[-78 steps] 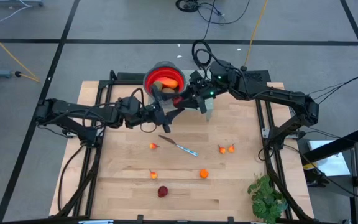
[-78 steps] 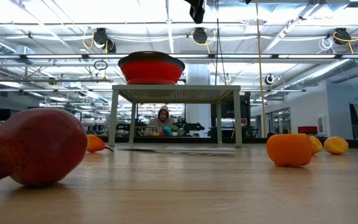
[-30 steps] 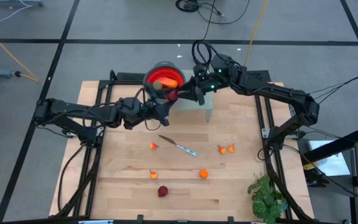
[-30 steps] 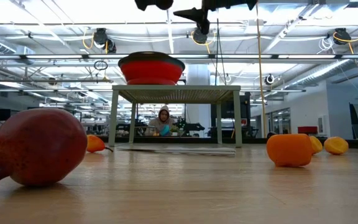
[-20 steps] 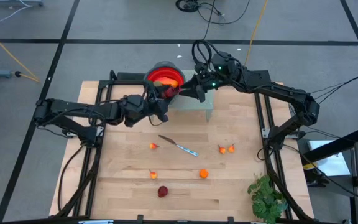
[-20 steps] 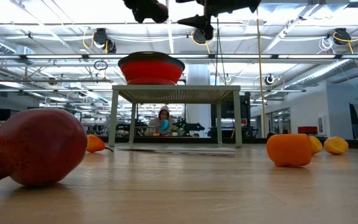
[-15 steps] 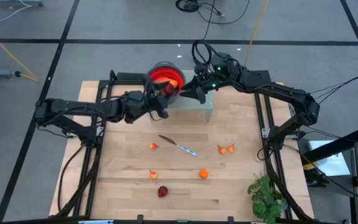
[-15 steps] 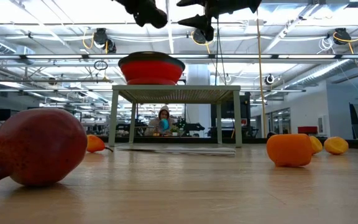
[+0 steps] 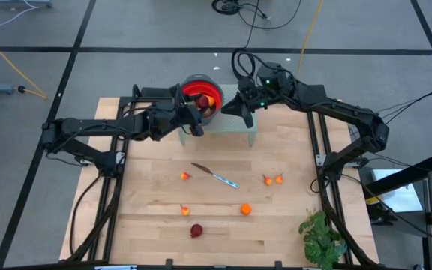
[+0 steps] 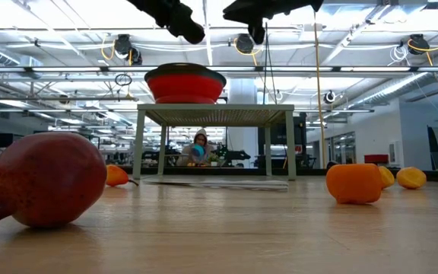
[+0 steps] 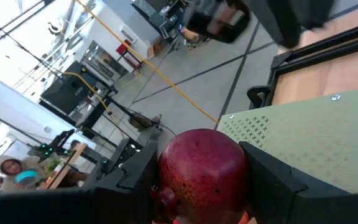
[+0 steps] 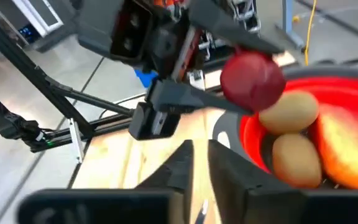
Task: Pick & Place Fruit
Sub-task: Put the pomegranate into the red strainer bowl
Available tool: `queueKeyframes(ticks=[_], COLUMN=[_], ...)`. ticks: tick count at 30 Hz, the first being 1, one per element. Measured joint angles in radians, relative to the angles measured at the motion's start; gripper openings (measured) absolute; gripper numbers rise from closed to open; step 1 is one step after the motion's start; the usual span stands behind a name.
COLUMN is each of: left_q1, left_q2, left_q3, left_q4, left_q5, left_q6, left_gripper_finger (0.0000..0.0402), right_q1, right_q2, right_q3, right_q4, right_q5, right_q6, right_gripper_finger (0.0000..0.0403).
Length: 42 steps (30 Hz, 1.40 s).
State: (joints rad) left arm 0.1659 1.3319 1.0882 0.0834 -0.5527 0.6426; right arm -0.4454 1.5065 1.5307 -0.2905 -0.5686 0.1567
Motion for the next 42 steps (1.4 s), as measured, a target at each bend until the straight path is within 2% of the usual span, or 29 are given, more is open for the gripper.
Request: queueKeyframes(ticks=[4, 8, 17, 22, 26, 30, 38, 42], left_q1=[0.013, 0.021, 0.027, 0.027, 0.027, 0.028, 0.060, 0.081], left_q2=[0.000, 0.000, 0.000, 0.001, 0.001, 0.001, 0.001, 0.006], left_q3=[0.000, 0.000, 0.000, 0.000, 0.000, 0.000, 0.000, 0.060], left_q4=[-0.002, -0.006, -0.005, -0.005, -0.005, -0.005, -0.006, -0.113], left_q5=[0.024, 0.031, 0.069, 0.069, 0.070, 0.070, 0.119, 0.154], left_q6=[-0.039, -0.077, -0.132, -0.156, -0.156, -0.155, -0.213, -0.278], left_gripper_finger=[0.0192, 0.0201, 0.0186, 0.0200, 0.0195, 0.0188, 0.0198, 0.0188], right_q1=[-0.003, 0.003, 0.043, 0.081, 0.106, 0.119, 0.127, 0.127], right_q2=[-0.026, -0.065, -0.169, -0.254, -0.346, -0.443, -0.617, -0.679], right_q3=[0.000, 0.000, -0.001, -0.079, -0.197, -0.330, -0.613, -0.733], right_q4=[-0.022, -0.080, -0.161, -0.133, -0.054, 0.075, 0.372, 0.522], right_q5=[0.049, 0.195, 0.391, 0.510, 0.571, 0.572, 0.572, 0.572], right_q6=[-0.055, -0.093, -0.170, -0.188, -0.168, -0.127, -0.086, -0.091], right_gripper_finger=[0.0004, 0.0009, 0.0001, 0.0001, 0.0001, 0.0001, 0.0001, 0.0001])
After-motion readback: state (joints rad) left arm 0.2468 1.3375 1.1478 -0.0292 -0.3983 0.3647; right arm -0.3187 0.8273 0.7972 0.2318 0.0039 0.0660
